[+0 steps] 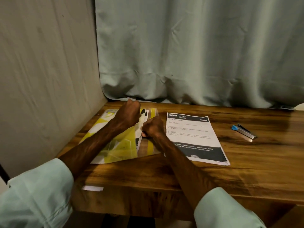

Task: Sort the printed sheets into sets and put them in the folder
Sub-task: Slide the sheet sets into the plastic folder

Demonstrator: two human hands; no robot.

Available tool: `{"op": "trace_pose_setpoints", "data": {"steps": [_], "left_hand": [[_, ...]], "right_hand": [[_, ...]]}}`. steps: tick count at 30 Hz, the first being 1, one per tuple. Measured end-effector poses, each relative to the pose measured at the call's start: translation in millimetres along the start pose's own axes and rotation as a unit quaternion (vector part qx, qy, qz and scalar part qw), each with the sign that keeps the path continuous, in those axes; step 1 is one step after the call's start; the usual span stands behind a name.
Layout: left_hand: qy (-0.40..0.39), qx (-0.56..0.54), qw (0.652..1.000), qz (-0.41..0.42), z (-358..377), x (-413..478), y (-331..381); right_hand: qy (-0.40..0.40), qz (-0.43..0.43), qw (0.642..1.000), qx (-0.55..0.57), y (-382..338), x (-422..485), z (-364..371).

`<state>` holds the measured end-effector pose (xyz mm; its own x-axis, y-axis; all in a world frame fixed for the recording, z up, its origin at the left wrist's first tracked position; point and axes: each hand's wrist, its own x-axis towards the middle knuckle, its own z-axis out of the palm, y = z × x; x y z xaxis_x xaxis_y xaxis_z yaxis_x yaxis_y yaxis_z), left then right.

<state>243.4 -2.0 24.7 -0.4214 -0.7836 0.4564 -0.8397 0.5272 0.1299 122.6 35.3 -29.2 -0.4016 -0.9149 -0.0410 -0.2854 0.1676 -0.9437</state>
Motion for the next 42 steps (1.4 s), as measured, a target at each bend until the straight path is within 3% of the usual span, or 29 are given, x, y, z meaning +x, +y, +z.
{"op": "trace_pose_setpoints", "data": {"steps": [8,14,16,18,21,24,27,31,38,42], "left_hand": [[0.004,-0.007,0.999,0.033,-2,-6,-4],[0.012,-0.019,0.999,0.023,-2,-9,-1],[0.008,-0.021,1.0,0.018,1,-9,0],[0.004,-0.018,1.0,0.011,5,-8,2],[0.001,-0.007,1.0,-0.004,9,-7,3],[0.004,0.007,1.0,0.006,12,-6,5],[-0.004,0.002,1.0,0.008,10,-5,9],[-0.015,-0.009,1.0,-0.018,12,-6,12],[-0.024,-0.018,0.999,-0.045,11,-6,14],[-0.025,-0.017,0.998,-0.052,12,-4,12]], "right_hand": [[0.043,-0.083,0.982,-0.162,-6,-3,8],[-0.066,-0.172,0.945,-0.272,-4,-15,-22],[-0.032,-0.178,0.949,-0.259,-2,-13,-46],[0.054,-0.185,0.946,-0.26,3,-10,-77],[0.162,-0.128,0.929,-0.307,19,-5,-131],[0.187,-0.018,0.91,-0.37,47,6,-183],[0.137,0.048,0.899,-0.413,64,8,-209],[0.091,0.046,0.886,-0.453,58,1,-216],[0.003,0.037,0.914,-0.404,42,8,-228],[0.011,0.059,0.946,-0.318,39,10,-230]]}}
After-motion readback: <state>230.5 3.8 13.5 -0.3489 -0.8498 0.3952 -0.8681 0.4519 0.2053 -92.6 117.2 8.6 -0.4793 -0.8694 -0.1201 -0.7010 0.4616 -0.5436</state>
